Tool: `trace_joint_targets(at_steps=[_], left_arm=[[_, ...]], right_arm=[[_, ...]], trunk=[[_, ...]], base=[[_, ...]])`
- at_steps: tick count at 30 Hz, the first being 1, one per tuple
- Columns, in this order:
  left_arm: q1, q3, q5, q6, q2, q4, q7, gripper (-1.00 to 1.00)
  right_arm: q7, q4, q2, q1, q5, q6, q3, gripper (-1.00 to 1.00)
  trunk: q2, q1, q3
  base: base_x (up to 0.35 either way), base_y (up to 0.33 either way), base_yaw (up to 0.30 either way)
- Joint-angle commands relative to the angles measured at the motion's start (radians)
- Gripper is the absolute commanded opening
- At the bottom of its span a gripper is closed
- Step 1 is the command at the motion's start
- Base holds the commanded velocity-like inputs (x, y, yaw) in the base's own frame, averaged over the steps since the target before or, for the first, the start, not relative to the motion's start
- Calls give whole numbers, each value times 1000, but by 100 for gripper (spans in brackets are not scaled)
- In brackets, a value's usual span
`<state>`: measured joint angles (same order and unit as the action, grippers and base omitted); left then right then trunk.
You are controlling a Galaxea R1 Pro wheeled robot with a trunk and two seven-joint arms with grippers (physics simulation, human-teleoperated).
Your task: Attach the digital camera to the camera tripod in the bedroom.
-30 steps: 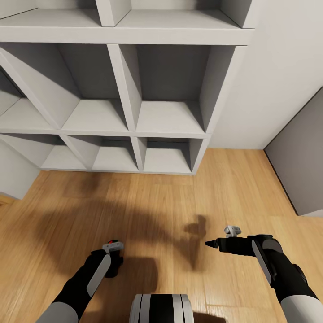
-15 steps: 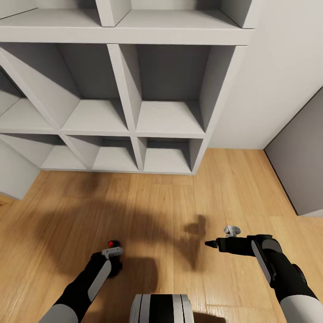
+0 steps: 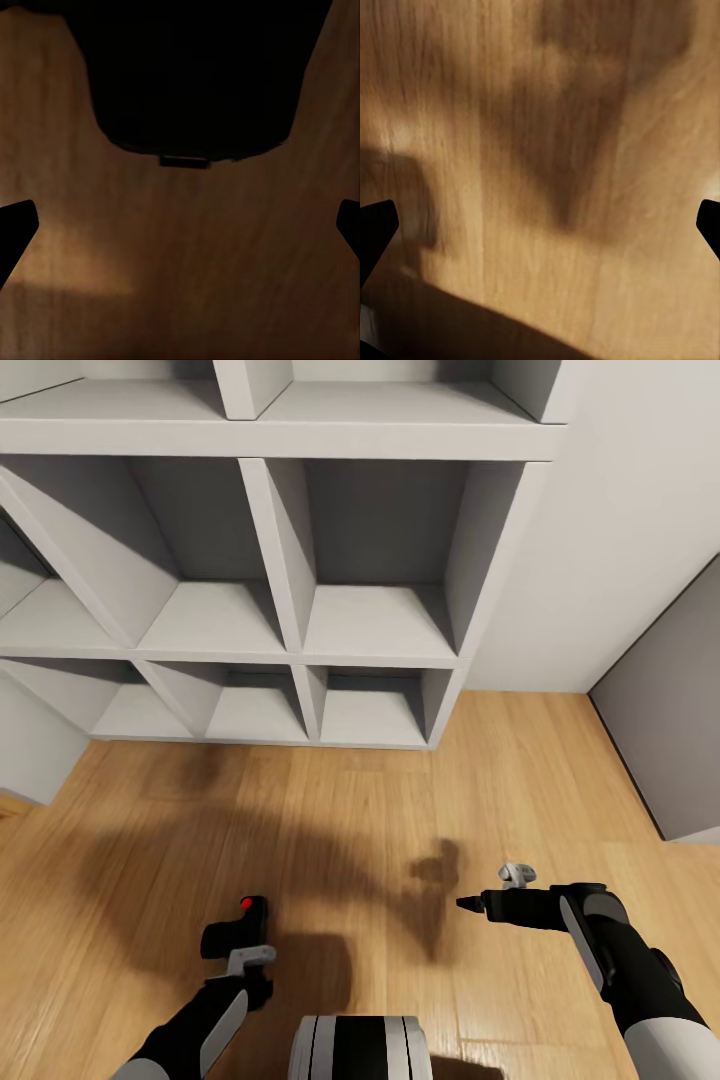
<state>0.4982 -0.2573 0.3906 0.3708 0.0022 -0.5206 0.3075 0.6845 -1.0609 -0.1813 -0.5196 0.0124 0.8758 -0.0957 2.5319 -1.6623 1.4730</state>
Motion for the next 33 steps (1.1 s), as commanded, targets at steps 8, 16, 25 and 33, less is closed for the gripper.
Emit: trace_joint_targets(at_steps=[8, 16, 25, 33], left_arm=[[0, -11, 3, -10, 2, 36, 3, 100], [0, -11, 3, -77, 6, 67, 2, 100], [-2, -14, -42, -145, 0, 99, -1, 100], [-3, -12, 2, -122, 5, 64, -11, 100]], right_arm=[[4, -1, 1, 0, 0, 5, -1, 100], [4, -1, 2, 0, -1, 5, -1, 100], [3, 0, 3, 0, 2, 6, 0, 100], [0, 1, 5, 1, 6, 5, -1, 100]], trunk=[[0, 0, 1], [0, 0, 1], [0, 0, 1], [0, 0, 1]], base=[[0, 0, 0], [0, 0, 0], [0, 0, 0], [0, 0, 0]])
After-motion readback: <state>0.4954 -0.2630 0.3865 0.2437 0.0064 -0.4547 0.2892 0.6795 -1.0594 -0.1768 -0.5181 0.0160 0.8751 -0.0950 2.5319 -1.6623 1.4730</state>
